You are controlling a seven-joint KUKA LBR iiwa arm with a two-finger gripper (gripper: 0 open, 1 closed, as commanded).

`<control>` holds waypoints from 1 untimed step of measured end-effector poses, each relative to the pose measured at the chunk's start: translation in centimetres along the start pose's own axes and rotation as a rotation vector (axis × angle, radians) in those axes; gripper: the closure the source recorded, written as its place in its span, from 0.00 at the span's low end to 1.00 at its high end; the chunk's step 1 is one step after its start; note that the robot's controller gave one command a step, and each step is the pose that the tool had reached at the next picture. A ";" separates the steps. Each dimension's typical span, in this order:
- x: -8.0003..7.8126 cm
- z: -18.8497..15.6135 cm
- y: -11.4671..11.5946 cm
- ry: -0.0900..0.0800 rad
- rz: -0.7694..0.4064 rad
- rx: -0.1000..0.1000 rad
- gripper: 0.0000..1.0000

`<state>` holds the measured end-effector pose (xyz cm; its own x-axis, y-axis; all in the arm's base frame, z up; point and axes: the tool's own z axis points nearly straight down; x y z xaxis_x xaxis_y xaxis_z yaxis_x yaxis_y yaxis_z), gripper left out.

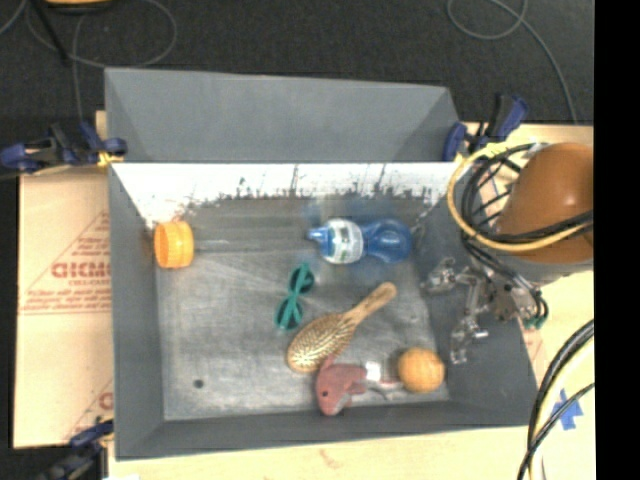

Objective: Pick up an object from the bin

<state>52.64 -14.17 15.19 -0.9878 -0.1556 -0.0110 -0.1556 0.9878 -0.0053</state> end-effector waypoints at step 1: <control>5.2 2.8 0.1 0.014 -0.132 -0.007 0.00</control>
Offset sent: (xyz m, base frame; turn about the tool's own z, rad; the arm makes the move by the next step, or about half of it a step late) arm -0.0412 0.0015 -0.0044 -0.0139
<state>47.55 -14.88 12.29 -0.9588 -0.2841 0.0030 -0.2841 0.9588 0.0012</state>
